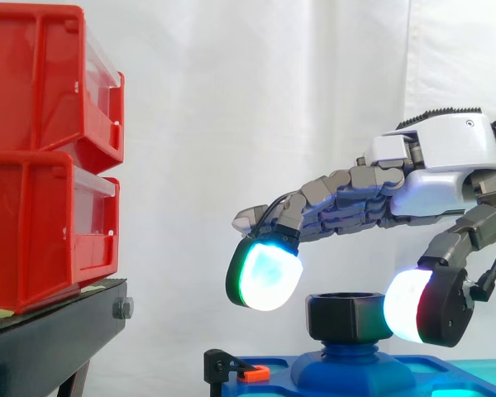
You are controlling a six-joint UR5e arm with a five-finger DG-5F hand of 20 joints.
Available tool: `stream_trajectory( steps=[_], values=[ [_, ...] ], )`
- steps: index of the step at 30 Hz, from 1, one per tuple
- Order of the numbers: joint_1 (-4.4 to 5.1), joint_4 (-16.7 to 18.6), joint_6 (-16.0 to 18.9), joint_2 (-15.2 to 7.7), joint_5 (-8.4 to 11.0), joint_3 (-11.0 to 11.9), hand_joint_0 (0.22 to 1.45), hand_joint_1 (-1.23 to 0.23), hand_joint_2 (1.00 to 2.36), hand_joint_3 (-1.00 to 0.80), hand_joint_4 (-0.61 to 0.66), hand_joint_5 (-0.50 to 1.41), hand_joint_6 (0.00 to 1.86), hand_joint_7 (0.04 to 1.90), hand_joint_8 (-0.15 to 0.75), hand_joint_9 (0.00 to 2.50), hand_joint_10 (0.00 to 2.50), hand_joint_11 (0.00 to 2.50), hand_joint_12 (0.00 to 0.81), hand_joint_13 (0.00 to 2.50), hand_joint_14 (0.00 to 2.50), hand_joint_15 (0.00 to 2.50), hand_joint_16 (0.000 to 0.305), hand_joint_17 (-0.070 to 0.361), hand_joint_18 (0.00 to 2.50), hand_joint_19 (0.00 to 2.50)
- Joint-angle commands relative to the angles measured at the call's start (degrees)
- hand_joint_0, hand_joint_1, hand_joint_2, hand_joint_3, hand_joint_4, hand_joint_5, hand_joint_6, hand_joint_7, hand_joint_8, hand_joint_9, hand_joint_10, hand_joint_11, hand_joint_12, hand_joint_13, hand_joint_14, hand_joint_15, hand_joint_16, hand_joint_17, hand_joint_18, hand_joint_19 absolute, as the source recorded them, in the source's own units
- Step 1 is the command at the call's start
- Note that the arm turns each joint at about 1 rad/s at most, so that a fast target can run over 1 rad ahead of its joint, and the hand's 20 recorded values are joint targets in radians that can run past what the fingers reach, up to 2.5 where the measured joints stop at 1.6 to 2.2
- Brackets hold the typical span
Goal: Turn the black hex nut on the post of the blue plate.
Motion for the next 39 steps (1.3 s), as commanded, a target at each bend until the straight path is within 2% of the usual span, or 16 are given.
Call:
stream_trajectory(
  steps=[1, 16, 25, 33, 39],
  values=[
    [-0.17, -0.03, 0.0, -0.08, -0.41, 0.0, 0.54, -0.78, 1.0, -0.5, 0.01, -0.3, 0.5, 0.65, 0.131, 0.0, 0.0, 0.0, 0.306, 0.0, 0.0, 0.0, 0.045, 0.1, 0.0, 0.05],
    [-0.7, -0.47, 0.0, 0.01, -1.73, 0.0, 0.54, -0.77, 1.0, -0.5, 0.03, -0.3, 0.5, 0.66, 0.132, 0.0, 0.0, 0.0, 0.307, 0.0, 0.0, 0.0, 0.045, 0.101, 0.0, 0.06],
    [-0.96, -0.56, 0.0, 0.01, -1.82, 0.0, 0.53, -0.76, 1.0, -0.5, 0.03, -0.3, 0.5, 0.67, 0.134, 0.0, 0.0, 0.0, 0.308, 0.0, 0.0, 0.0, 0.045, 0.102, 0.0, 0.05],
    [-1.4, -0.56, -0.09, 0.01, -2.43, 0.0, 0.4, -0.68, 1.0, -0.5, 0.09, -0.3, 0.5, 0.69, 0.178, 0.0, 0.0, 0.0, 0.354, 0.0, 0.0, 0.0, 0.055, 0.123, 0.0, 0.05],
    [-1.67, -0.56, -0.44, 0.01, -2.69, 0.0, 0.36, -0.63, 1.0, -0.5, 0.11, -0.3, 0.5, 0.7, 0.2, 0.0, 0.0, 0.0, 0.378, 0.0, 0.0, 0.0, 0.059, 0.132, 0.0, 0.05]
  ],
)
